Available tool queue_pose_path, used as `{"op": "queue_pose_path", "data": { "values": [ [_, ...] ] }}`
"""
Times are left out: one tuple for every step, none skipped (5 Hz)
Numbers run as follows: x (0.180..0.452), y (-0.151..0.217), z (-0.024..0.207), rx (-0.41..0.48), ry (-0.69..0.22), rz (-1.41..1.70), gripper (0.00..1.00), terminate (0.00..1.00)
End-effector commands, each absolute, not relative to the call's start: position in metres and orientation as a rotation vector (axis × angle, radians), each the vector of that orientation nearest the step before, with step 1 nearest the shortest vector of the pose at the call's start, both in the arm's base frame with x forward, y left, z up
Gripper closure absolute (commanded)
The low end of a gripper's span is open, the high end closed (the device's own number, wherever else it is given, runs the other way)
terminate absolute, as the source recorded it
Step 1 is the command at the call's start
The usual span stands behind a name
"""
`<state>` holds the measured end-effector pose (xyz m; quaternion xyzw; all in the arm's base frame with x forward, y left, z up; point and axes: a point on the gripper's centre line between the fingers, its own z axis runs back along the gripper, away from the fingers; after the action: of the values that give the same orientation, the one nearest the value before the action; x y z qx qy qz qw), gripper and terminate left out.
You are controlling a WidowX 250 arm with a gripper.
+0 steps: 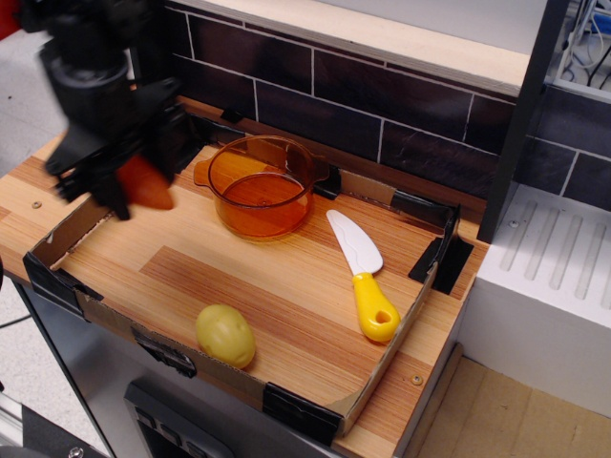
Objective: Put carrot in pot
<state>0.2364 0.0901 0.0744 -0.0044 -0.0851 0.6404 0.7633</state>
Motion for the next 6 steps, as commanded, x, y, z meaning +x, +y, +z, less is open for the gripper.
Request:
{"op": "queue_pose_path", "data": {
  "values": [
    [0.28,0.056,0.092,-0.029,-0.309,1.291,1.0,0.0],
    [0.301,0.052,0.087,-0.003,-0.295,1.329,1.0,0.0],
    [0.309,0.056,0.066,0.049,-0.303,1.329,1.0,0.0],
    [0.313,0.06,0.055,0.078,-0.308,1.33,1.0,0.0],
    [0.317,0.066,0.053,0.095,-0.294,1.348,1.0,0.0],
    [0.318,0.066,0.056,0.096,-0.283,1.348,0.0,0.0]
  ]
}}
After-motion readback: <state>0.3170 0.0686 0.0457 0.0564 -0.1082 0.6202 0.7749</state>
